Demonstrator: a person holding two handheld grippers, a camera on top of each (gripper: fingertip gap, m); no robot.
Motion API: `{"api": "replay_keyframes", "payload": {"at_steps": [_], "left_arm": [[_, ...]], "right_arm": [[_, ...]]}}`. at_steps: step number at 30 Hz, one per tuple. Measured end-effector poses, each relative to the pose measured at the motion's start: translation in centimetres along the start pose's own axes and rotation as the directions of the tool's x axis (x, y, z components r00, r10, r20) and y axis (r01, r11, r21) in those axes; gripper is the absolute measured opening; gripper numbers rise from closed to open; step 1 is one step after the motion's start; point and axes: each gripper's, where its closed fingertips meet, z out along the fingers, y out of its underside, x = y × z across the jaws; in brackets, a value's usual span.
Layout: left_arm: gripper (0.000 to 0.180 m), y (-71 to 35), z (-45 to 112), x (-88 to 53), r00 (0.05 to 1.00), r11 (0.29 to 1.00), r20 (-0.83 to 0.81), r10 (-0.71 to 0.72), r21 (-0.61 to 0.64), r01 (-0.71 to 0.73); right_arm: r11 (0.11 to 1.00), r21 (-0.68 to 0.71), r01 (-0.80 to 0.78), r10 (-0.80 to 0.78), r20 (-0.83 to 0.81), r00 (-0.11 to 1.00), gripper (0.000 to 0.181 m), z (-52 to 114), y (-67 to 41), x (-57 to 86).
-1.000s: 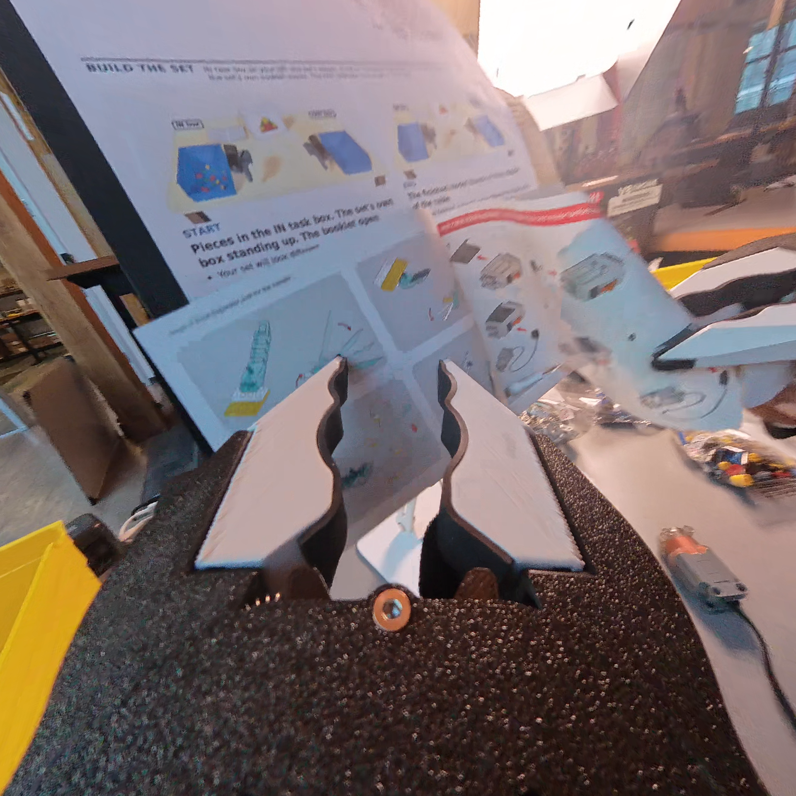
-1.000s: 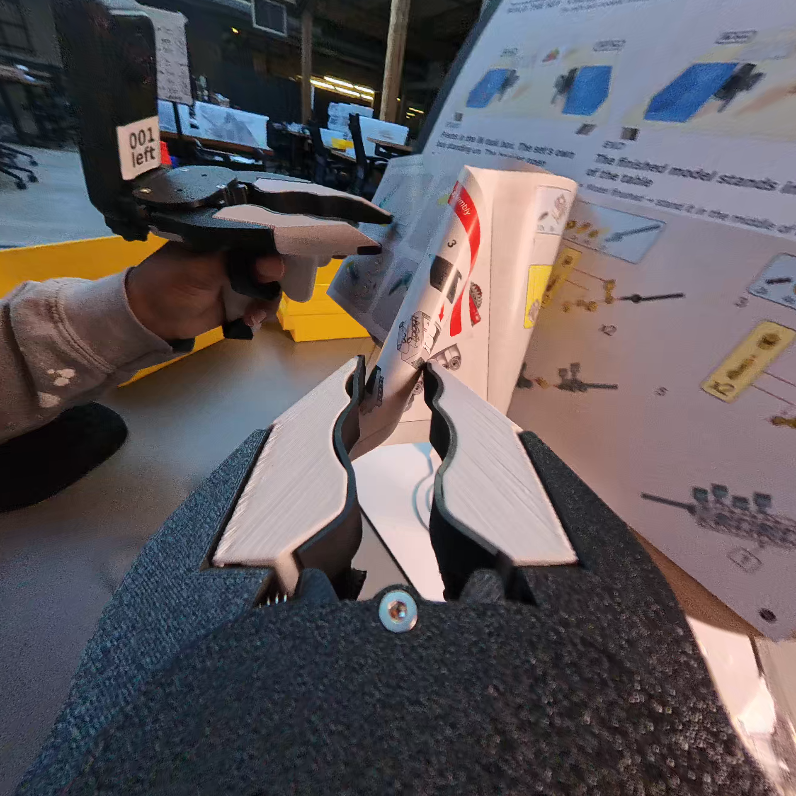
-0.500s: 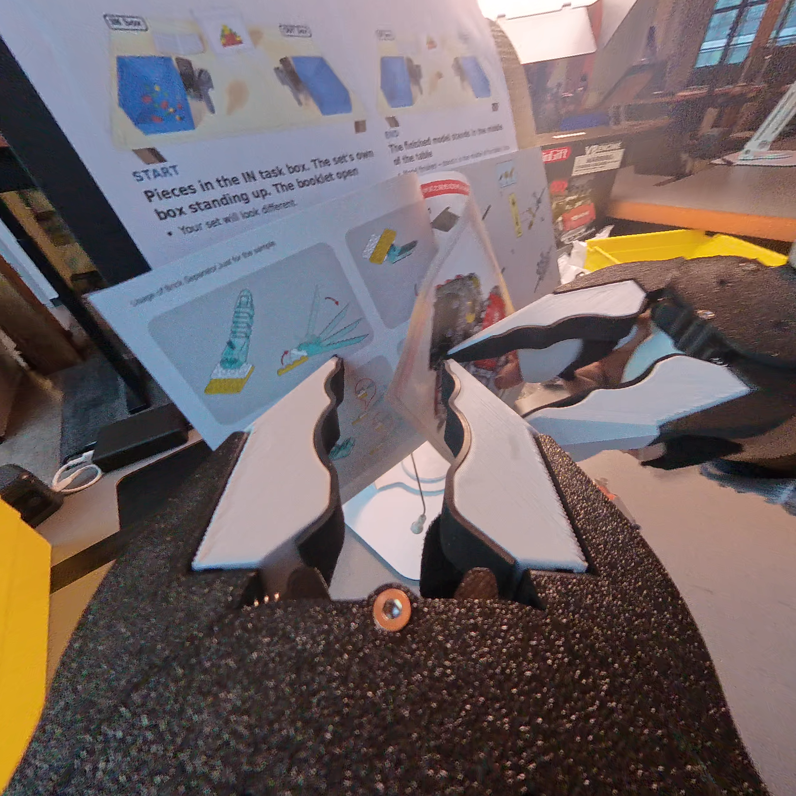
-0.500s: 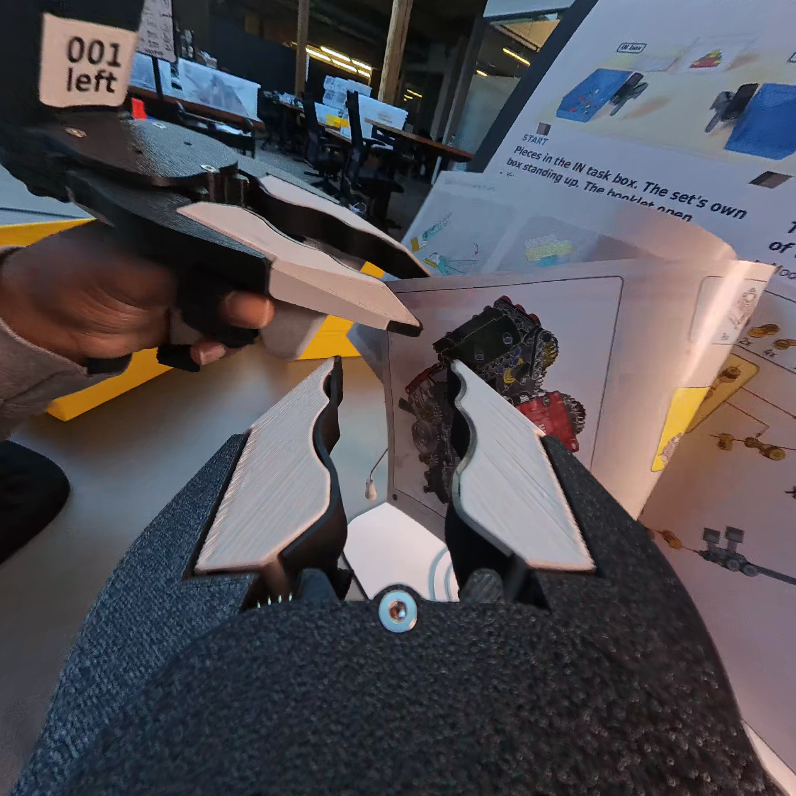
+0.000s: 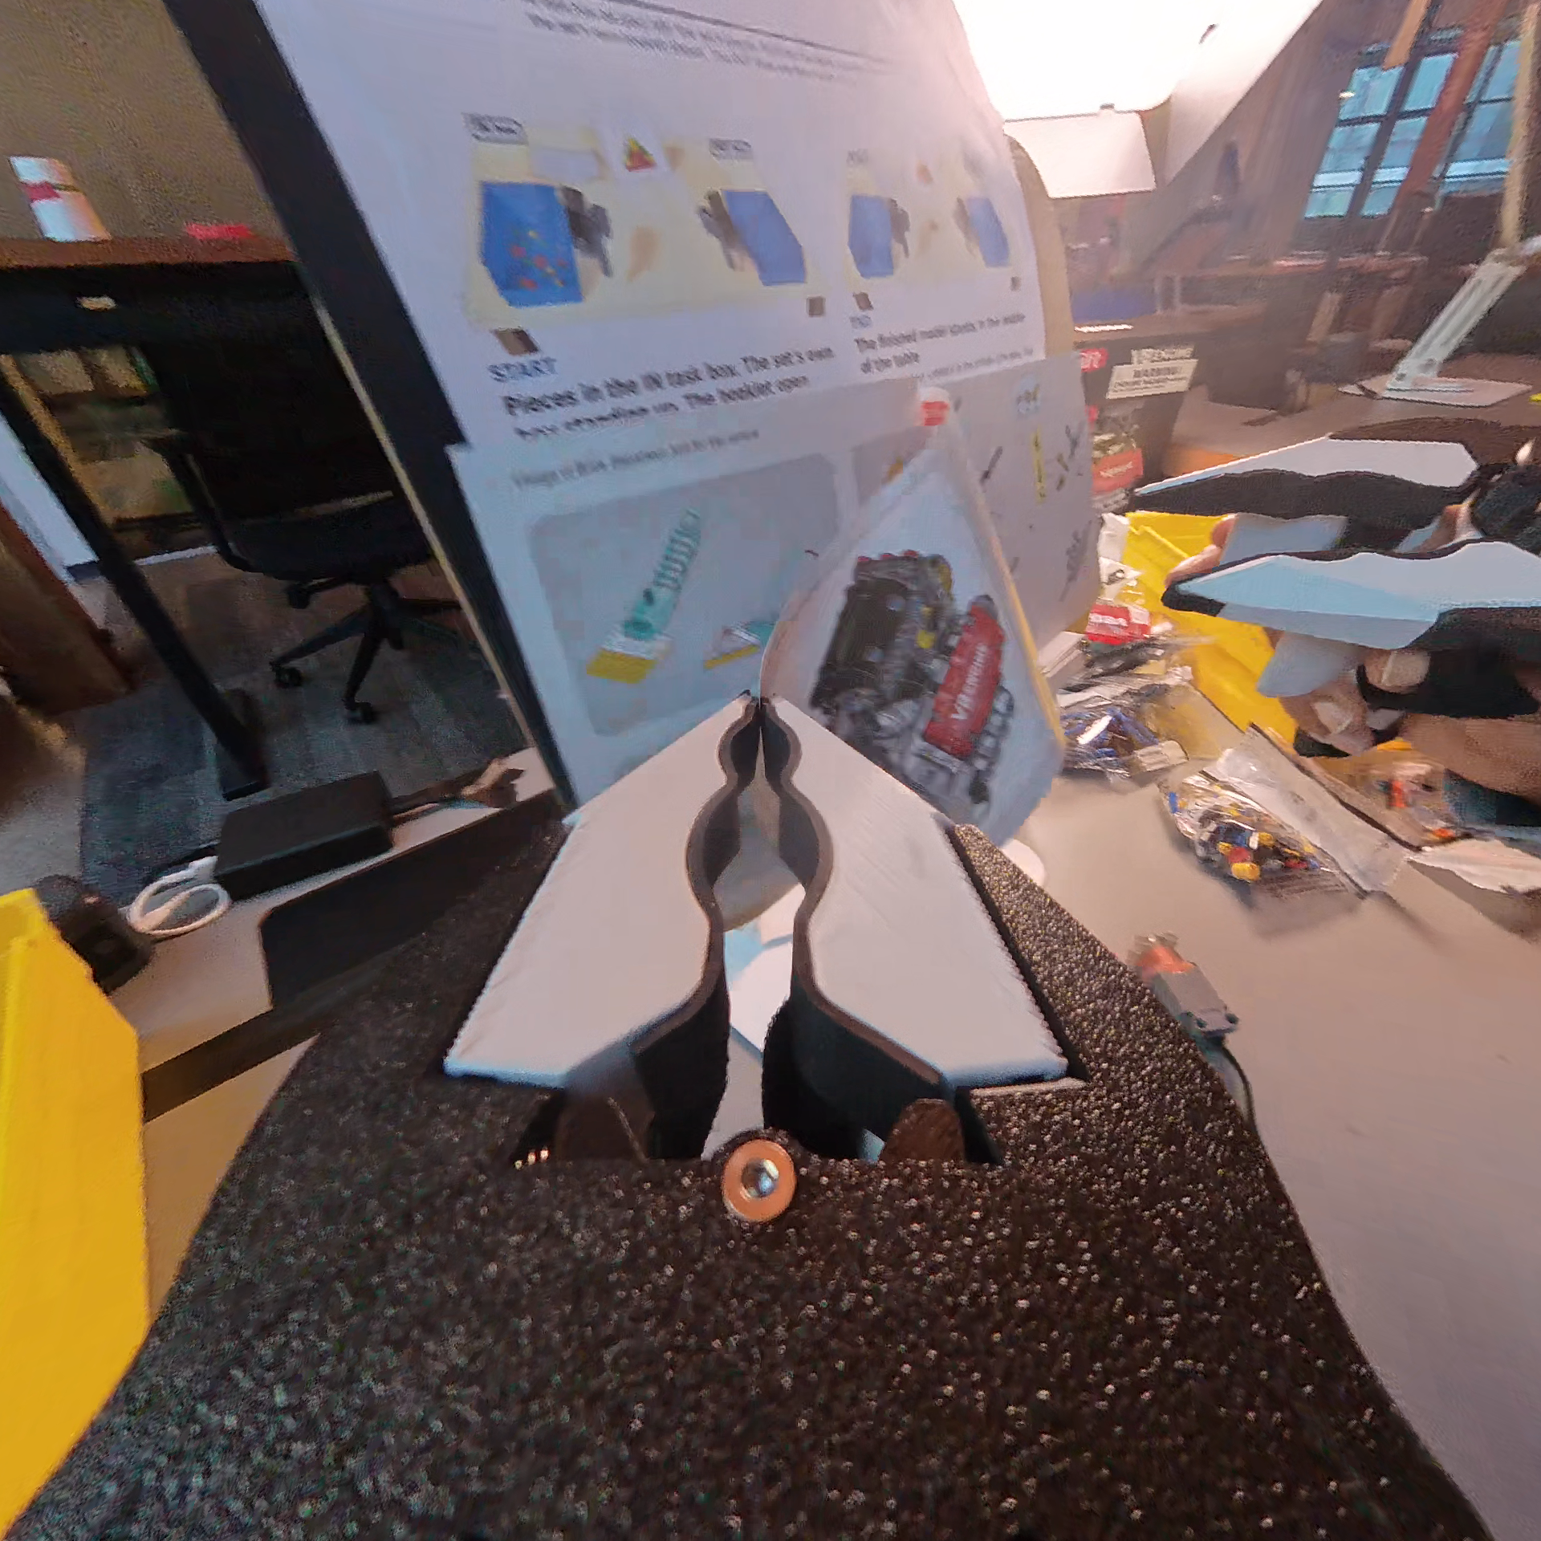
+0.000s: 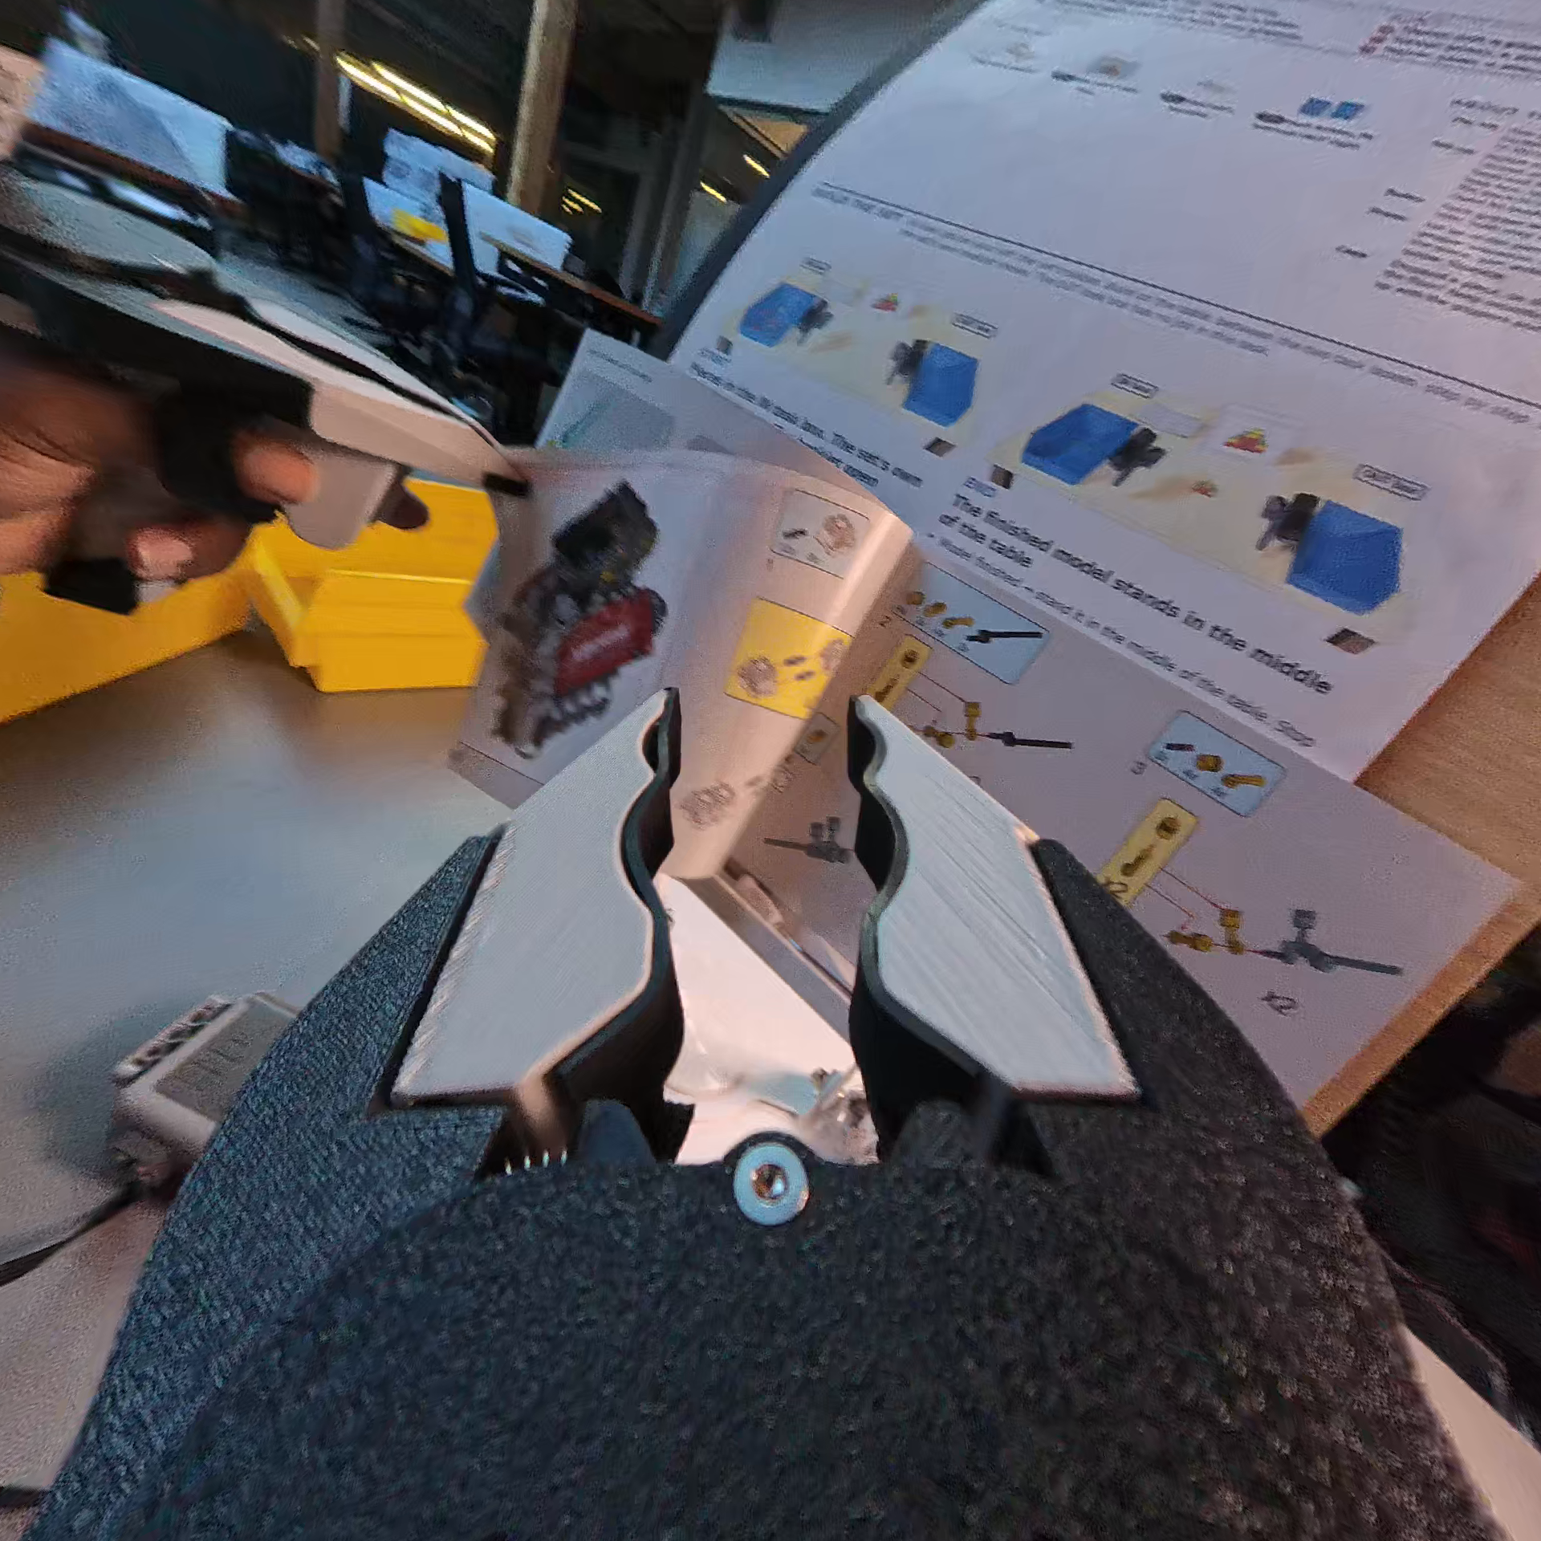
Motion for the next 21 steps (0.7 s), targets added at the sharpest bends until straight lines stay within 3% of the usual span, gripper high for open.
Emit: {"api": "replay_keyframes", "payload": {"at_steps": [7, 15, 21], "left_arm": [[0.000, -0.8, -0.7, -2.8, 0.994, 0.998, 0.107, 0.015, 0.054, -0.021], [0.000, -3.0, -2.3, -4.2, 0.986, 0.983, 0.169, -0.014, 0.181, -0.018], [0.003, -6.3, -4.7, -2.6, 0.971, 0.961, 0.222, 0.084, 0.239, -0.138]], "right_arm": [[0.970, -0.182, 0.161, -0.189, -0.148, 0.971, 0.051, 4.8, 3.8, 0.9], [0.969, -0.190, 0.157, -0.210, -0.304, 0.929, 0.070, 6.8, 3.5, 1.0], [0.977, -0.189, 0.104, -0.169, -0.372, 0.913, 0.082, 7.2, 3.4, 1.7]]}}
